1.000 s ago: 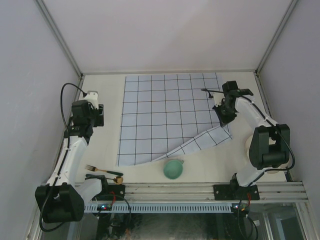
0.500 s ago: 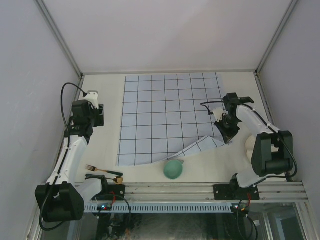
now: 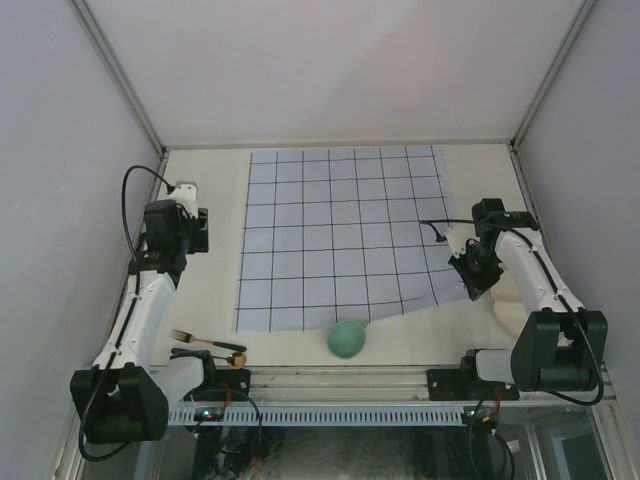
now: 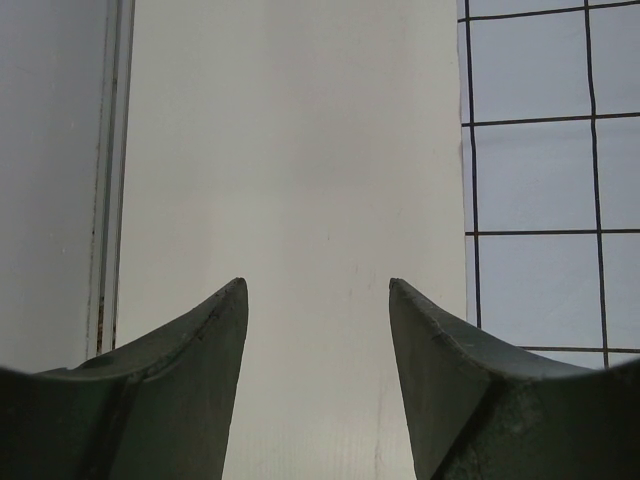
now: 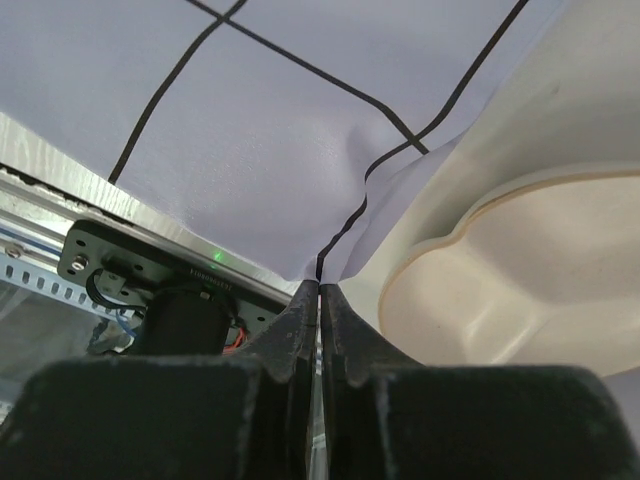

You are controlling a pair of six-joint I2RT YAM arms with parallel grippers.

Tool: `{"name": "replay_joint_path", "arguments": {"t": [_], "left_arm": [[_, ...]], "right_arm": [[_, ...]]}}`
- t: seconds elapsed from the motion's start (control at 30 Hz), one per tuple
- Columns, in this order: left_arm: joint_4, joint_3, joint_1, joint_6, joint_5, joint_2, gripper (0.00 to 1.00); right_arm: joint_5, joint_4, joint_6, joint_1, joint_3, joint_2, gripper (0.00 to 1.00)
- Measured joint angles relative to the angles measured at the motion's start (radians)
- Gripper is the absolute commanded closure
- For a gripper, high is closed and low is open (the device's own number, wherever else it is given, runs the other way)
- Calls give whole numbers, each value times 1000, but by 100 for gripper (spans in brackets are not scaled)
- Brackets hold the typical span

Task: Set the dinner table for one person
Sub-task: Flatten out the napkin at the center of the board.

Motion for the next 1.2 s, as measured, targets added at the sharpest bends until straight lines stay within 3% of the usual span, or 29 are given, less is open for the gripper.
{"name": "replay_joint_path", "arguments": {"t": [0.13, 0.17, 0.3, 0.37, 0.4, 0.63, 0.8, 1.03, 1.2], "left_arm": [[0, 0, 0, 0, 6, 0, 37], [0, 0, 0, 0, 6, 0, 37], [0, 0, 0, 0, 6, 0, 37], [0, 0, 0, 0, 7, 0, 37], [0, 0, 0, 0, 7, 0, 37], [0, 0, 0, 0, 6, 0, 37], [0, 0, 0, 0, 6, 0, 37], [3, 0, 0, 0, 5, 0, 37], [17, -1, 0, 0, -14, 0, 37]], "right_arm": [[3, -8, -35, -23, -46, -20, 100], [5, -9, -43, -28, -55, -24, 96], [18, -26, -83, -64, -99, -43, 30], [23, -34, -102, -77, -109, -62, 9], [26, -38, -116, -82, -110, -78, 5], [44, -34, -130, -95, -57, -212, 0], [37, 92, -84, -134, -14, -271, 0], [-13, 284, 11, -306, -45, -257, 8], [-42, 356, 60, -403, -88, -257, 9]]}}
